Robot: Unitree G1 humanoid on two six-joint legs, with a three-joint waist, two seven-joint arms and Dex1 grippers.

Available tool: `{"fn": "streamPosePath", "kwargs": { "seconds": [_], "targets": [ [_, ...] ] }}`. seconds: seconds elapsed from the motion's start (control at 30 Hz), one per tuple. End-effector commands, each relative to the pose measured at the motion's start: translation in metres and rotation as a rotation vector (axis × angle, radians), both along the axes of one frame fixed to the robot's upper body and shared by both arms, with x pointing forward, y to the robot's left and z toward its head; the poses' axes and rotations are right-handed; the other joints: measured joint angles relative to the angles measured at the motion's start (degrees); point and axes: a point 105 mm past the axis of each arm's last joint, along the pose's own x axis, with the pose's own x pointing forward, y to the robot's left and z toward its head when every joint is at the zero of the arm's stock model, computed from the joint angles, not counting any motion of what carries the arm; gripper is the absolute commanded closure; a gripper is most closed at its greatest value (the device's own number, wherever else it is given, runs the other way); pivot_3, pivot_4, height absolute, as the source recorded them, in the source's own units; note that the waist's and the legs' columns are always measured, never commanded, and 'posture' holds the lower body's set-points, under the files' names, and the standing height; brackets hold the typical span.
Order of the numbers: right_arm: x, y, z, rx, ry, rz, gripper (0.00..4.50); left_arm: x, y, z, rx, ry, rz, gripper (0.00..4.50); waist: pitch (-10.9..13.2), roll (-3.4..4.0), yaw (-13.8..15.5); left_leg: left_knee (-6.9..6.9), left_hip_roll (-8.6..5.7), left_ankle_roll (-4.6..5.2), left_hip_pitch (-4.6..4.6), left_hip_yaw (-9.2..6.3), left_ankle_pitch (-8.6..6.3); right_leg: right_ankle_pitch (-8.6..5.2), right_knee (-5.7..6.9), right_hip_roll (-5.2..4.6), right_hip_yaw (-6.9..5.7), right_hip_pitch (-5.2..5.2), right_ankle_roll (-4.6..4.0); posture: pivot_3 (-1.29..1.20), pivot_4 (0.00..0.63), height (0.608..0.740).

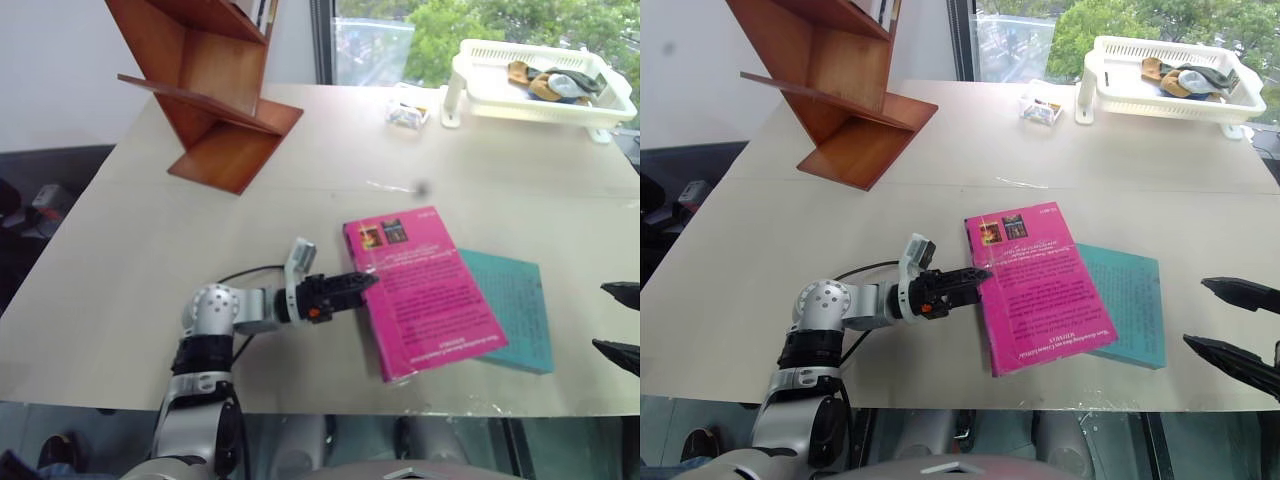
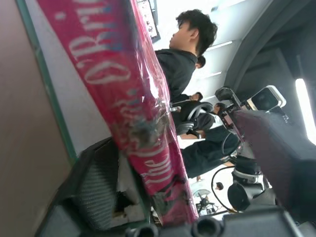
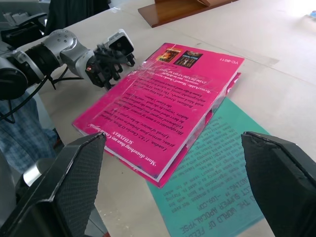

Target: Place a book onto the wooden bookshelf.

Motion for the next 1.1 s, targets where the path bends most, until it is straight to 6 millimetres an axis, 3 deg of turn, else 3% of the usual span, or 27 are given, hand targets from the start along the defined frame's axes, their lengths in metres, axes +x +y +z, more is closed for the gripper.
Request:
{"fn": "streamPosePath", "kwargs": {
  "seconds": [0.03, 0.13, 0.17, 0.27, 0.43, 0.53, 0.6, 0.7, 1.0, 1.1],
  "targets": [
    [0.0, -0.001, 0.006, -0.006, -0.042, -0.008, 0.0, 0.0, -0.002, 0.004, -0.022, -0.017, -0.007, 2.42, 0.0, 0.0, 0.0, 0.0, 0.0, 0.0, 0.0, 0.0, 0.0, 0.0, 0.0, -0.02, 0.0, 0.0, 0.0, 0.0, 0.15, 0.74],
    [0.002, 0.0, 0.005, -0.003, -0.042, -0.009, 0.0, 0.004, 0.001, 0.007, -0.033, -0.023, 0.013, 3.59, 0.0, 0.01, 0.0, 0.0, 0.0, 0.0, 0.0, 0.0, 0.0, 0.0, 0.0, -0.03, 0.0, 0.0, -0.01, 0.0, 0.15, 0.74],
    [0.002, 0.0, 0.005, -0.002, -0.041, -0.008, 0.0, 0.005, 0.002, 0.008, -0.031, -0.031, 0.025, 3.77, 0.0, 0.01, 0.0, 0.0, 0.0, 0.0, 0.0, -0.01, 0.0, 0.0, 0.0, -0.04, -0.01, 0.0, -0.01, 0.0, 0.15, 0.74],
    [0.004, 0.001, 0.004, 0.001, -0.039, -0.006, 0.0, 0.008, 0.005, 0.017, -0.04, -0.081, 0.045, 3.77, 0.0, 0.01, 0.0, 0.0, 0.0, 0.0, -0.01, -0.01, 0.0, 0.0, 0.0, -0.07, -0.02, 0.0, -0.01, 0.0, 0.15, 0.74],
    [0.008, 0.0, 0.005, 0.006, -0.048, -0.009, 0.0, 0.026, 0.023, 0.072, -0.075, -0.384, 0.159, 3.77, 0.0, -0.01, 0.0, -0.01, 0.0, 0.0, -0.05, -0.04, 0.0, 0.0, -0.01, -0.11, -0.07, -0.01, -0.02, 0.0, 0.15, 0.74],
    [0.013, -0.003, 0.007, 0.026, -0.065, -0.021, 0.0, 0.034, 0.038, 0.11, -0.153, -0.476, 0.19, 3.77, 0.0, -0.03, 0.0, -0.01, -0.01, -0.01, -0.05, -0.04, 0.0, 0.0, -0.01, -0.12, -0.1, -0.01, -0.02, 0.0, 0.15, 0.74],
    [0.016, -0.004, 0.006, 0.03, -0.067, -0.025, 0.0, 0.033, 0.038, 0.119, -0.15, -0.5, 0.176, 3.77, 0.0, -0.02, 0.0, 0.0, -0.04, 0.0, -0.06, -0.04, 0.0, 0.0, -0.03, -0.14, -0.11, 0.0, -0.01, 0.0, 0.15, 0.74],
    [0.02, -0.003, 0.002, 0.027, -0.069, -0.022, 0.0, 0.031, 0.032, 0.106, -0.105, -0.45, 0.152, 3.77, 0.0, 0.04, 0.0, -0.03, -0.13, 0.03, -0.06, -0.02, -0.01, -0.02, -0.12, -0.17, -0.09, 0.02, 0.03, 0.0, 0.15, 0.74],
    [0.022, -0.002, 0.0, 0.029, -0.078, -0.031, 0.0, 0.013, 0.015, 0.022, 0.03, -0.154, 0.171, 3.77, 0.1, -0.18, 0.0, -0.02, -0.18, -0.05, -0.1, -0.08, 0.04, -0.09, -0.06, -0.17, -0.11, 0.03, 0.17, 0.0, 0.15, 0.74],
    [0.02, -0.002, -0.002, 0.029, -0.073, -0.037, 0.0, 0.012, 0.018, 0.016, 0.016, -0.12, 0.209, 3.77, 0.1, -0.08, -0.1, -0.03, -0.15, -0.06, -0.04, -0.08, 0.03, -0.09, -0.06, -0.16, -0.09, 0.07, 0.16, 0.0, 0.15, 0.74]
  ]
}}
